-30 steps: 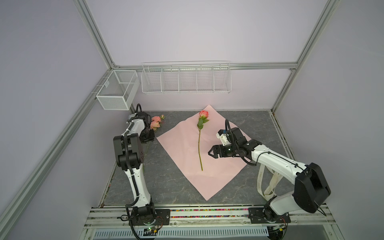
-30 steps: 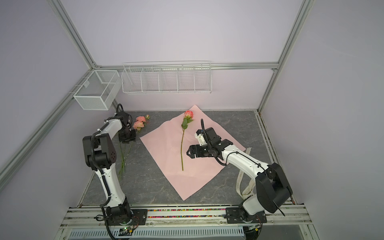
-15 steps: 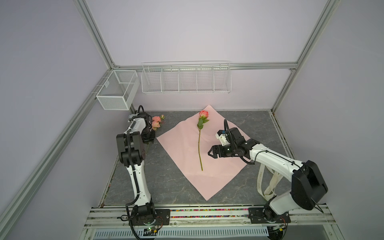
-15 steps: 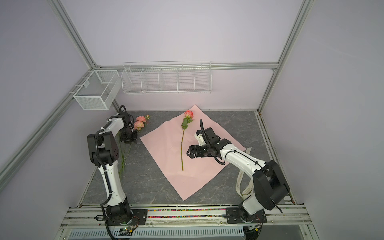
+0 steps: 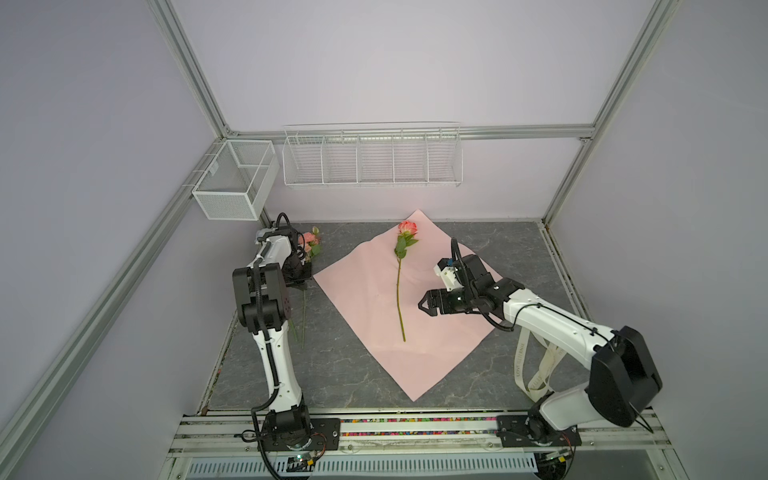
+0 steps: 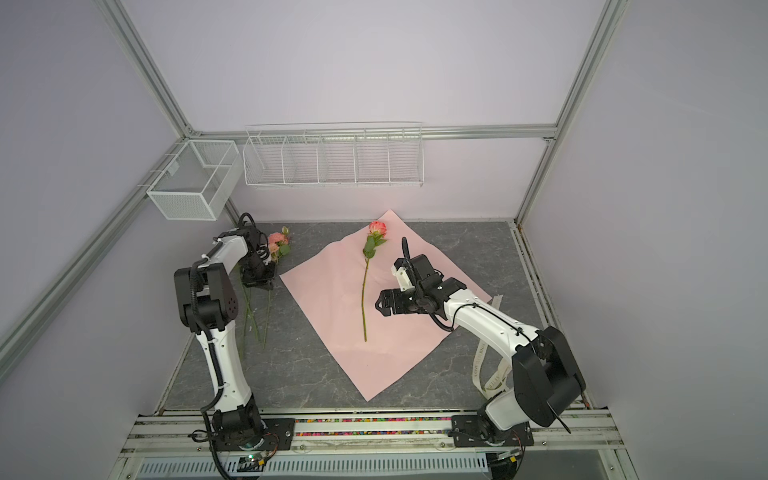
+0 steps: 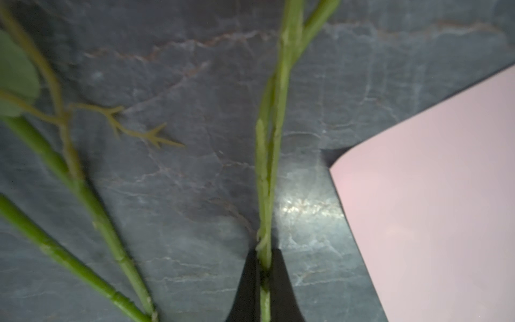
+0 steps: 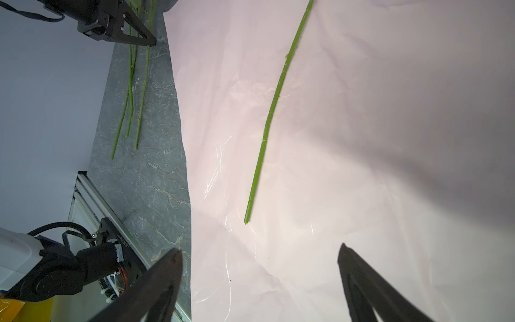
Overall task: Tie the bouquet of fake flowers
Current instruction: 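Move the left gripper back to the roses and grasp another stem, then carry the second pink rose onto the paper beside the first and release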
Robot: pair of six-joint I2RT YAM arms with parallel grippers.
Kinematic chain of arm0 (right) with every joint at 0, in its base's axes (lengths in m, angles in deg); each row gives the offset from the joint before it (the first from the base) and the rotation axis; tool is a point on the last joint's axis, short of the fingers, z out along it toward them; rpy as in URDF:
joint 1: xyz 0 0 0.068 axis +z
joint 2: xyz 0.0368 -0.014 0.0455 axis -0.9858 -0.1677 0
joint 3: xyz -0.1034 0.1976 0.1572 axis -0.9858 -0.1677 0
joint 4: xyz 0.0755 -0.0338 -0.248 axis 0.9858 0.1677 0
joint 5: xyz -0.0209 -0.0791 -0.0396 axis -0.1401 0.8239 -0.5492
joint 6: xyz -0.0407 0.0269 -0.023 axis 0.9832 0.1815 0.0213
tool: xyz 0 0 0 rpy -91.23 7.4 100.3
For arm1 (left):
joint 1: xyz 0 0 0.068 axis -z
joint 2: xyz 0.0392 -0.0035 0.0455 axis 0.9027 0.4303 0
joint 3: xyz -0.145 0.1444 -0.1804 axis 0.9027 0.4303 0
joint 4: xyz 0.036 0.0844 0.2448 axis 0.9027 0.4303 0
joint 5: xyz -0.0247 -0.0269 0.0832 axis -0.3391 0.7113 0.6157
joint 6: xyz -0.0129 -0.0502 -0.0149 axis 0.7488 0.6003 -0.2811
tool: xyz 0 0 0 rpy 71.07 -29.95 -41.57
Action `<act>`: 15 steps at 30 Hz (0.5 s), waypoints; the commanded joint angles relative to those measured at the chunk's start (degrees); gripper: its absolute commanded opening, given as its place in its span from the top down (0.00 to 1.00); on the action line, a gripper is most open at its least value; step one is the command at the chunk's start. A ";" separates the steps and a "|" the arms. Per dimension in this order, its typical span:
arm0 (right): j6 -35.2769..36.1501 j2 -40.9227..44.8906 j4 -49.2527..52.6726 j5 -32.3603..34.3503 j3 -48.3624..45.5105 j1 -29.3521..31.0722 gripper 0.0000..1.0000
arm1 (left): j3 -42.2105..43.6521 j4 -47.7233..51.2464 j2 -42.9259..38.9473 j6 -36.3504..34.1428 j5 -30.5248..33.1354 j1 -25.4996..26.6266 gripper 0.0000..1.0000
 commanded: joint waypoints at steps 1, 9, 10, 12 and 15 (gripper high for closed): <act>1.13 2.82 1.66 1.41 -1.44 0.40 0.09 | 2.44 2.41 -5.38 -1.86 -3.83 0.62 0.99; 0.00 7.04 2.20 4.52 -3.70 0.40 0.09 | 10.64 -1.74 -17.31 3.87 -10.63 2.82 1.00; -0.10 7.55 2.38 5.22 -3.95 0.40 0.09 | 11.20 -1.97 -18.48 4.63 -11.79 3.64 1.00; -0.43 8.95 2.98 7.25 -4.71 0.33 0.09 | 11.61 -2.01 -20.00 6.28 -12.99 5.70 1.00; -1.05 11.50 3.98 10.84 -5.93 0.25 0.08 | 11.96 -3.00 -21.61 9.27 -13.93 9.61 1.00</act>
